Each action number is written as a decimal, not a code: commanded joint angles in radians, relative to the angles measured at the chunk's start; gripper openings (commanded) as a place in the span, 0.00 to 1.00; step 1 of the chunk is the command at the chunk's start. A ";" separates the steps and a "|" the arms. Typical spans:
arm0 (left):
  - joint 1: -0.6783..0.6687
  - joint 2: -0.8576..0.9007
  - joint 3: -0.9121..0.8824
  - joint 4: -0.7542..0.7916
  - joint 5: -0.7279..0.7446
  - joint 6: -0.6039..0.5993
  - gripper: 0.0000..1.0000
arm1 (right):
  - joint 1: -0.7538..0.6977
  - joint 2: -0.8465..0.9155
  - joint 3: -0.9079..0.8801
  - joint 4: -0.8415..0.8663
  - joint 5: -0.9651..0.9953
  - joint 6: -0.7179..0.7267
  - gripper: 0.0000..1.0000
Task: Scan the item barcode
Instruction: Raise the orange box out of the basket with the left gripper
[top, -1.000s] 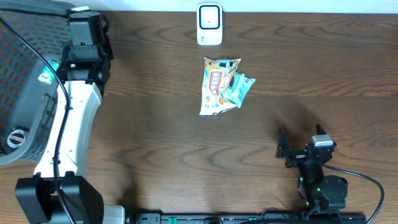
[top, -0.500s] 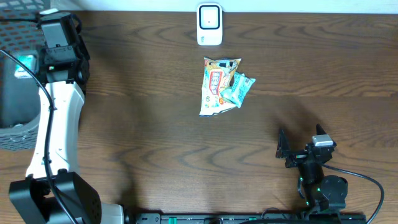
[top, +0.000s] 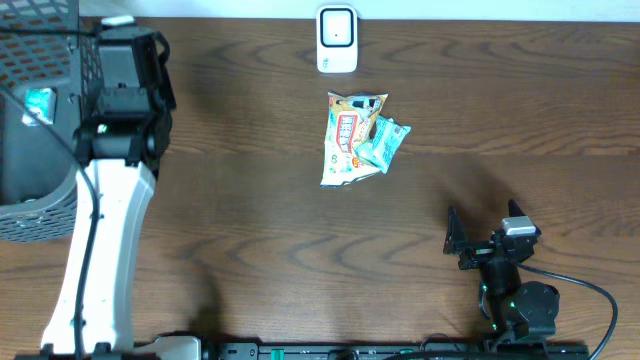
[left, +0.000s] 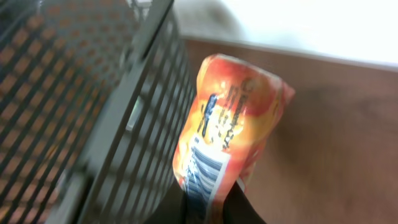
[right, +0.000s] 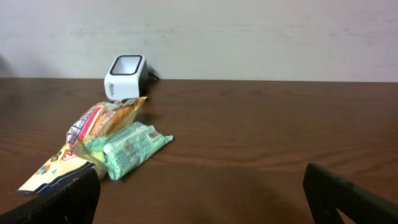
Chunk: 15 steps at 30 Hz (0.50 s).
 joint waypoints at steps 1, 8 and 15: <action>0.002 -0.038 0.001 -0.104 -0.023 -0.005 0.07 | 0.008 -0.003 -0.002 -0.005 0.008 -0.015 0.99; 0.006 -0.016 0.000 -0.280 -0.024 -0.004 0.07 | 0.008 -0.003 -0.002 -0.005 0.008 -0.015 0.99; 0.116 -0.006 0.000 -0.369 -0.024 -0.005 0.07 | 0.008 -0.003 -0.002 -0.005 0.008 -0.015 0.99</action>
